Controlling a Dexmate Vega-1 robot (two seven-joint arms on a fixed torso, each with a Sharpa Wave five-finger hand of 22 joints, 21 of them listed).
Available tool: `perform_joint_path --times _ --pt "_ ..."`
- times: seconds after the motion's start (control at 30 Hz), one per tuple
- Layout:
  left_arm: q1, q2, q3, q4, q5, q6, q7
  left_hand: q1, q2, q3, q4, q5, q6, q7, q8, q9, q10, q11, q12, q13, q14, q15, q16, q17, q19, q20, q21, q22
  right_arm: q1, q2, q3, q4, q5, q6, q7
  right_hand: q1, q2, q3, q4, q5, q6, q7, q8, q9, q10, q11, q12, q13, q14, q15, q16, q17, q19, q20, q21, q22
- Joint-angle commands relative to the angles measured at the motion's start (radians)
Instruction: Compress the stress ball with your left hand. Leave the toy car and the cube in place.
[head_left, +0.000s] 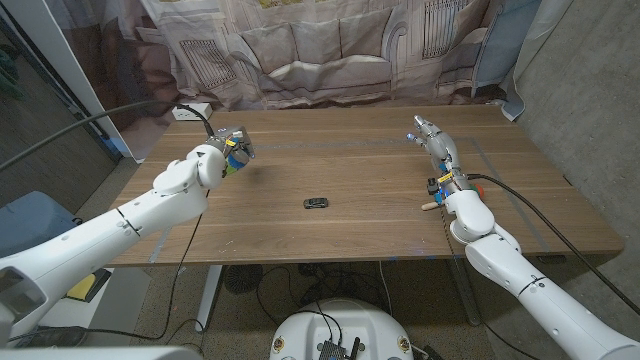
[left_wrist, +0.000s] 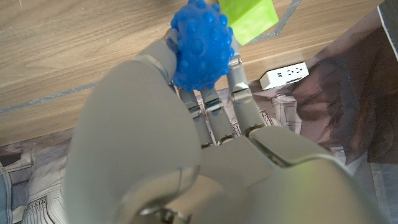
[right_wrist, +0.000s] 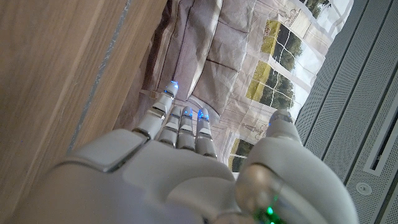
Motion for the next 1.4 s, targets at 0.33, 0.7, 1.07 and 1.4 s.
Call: perform_joint_path --times 0.33,0.7,1.07,1.4 --pt "0.017 -0.013 -0.02 0.003 -0.026 -0.018 0.05 0.12 0.11 0.006 0.003 0.005 -0.011 -0.005 0.008 0.003 -0.007 0.001 0.003 0.033 0.168 -0.172 -0.009 0.006 0.095 -0.115 0.012 -0.001 0.01 0.009 0.0 0.004 0.0 0.001 -0.006 0.011 0.002 0.005 -0.005 0.0 0.004 0.003 0.0 0.002 0.007 -0.001 -0.001 0.001 0.009 0.004 0.004 0.004 0.009 -0.002 0.0 0.003" --pt "0.03 0.016 -0.027 -0.024 -0.038 0.016 0.03 0.082 0.117 0.013 0.016 0.03 -0.056 -0.006 -0.003 0.006 -0.048 -0.009 -0.03 0.045 0.073 -0.139 -0.065 -0.008 0.006 -0.083 -0.001 -0.003 0.026 0.025 -0.009 0.042 0.0 0.027 0.002 0.01 0.001 0.005 -0.004 0.0 0.005 0.003 0.001 0.002 0.007 -0.001 -0.001 0.001 0.01 0.004 0.004 0.004 0.01 -0.001 -0.002 0.003" --pt "0.02 0.027 -0.016 -0.033 -0.029 0.016 0.016 0.022 0.111 0.009 0.028 0.045 -0.119 -0.013 -0.033 -0.001 -0.09 0.007 -0.074 0.027 0.033 -0.125 -0.094 -0.017 -0.036 -0.074 -0.006 -0.006 0.026 0.032 -0.011 0.054 -0.006 0.049 0.0 0.008 -0.001 0.003 -0.002 -0.001 0.008 0.001 0.002 0.002 0.011 0.001 0.0 0.001 0.012 0.003 0.005 0.005 0.009 -0.001 -0.004 0.003" --pt "0.035 0.023 -0.027 -0.04 -0.034 0.003 0.043 -0.047 0.103 -0.003 0.049 0.049 -0.146 -0.012 -0.053 -0.004 -0.113 0.009 -0.098 0.012 0.02 -0.109 -0.11 -0.028 -0.045 -0.069 -0.006 -0.007 0.013 0.026 -0.005 0.048 -0.001 0.053 0.002 0.006 -0.002 0.002 -0.001 -0.001 0.008 0.002 0.002 0.002 0.012 0.0 0.0 0.001 0.013 0.004 0.004 0.006 0.009 0.0 -0.006 0.003"
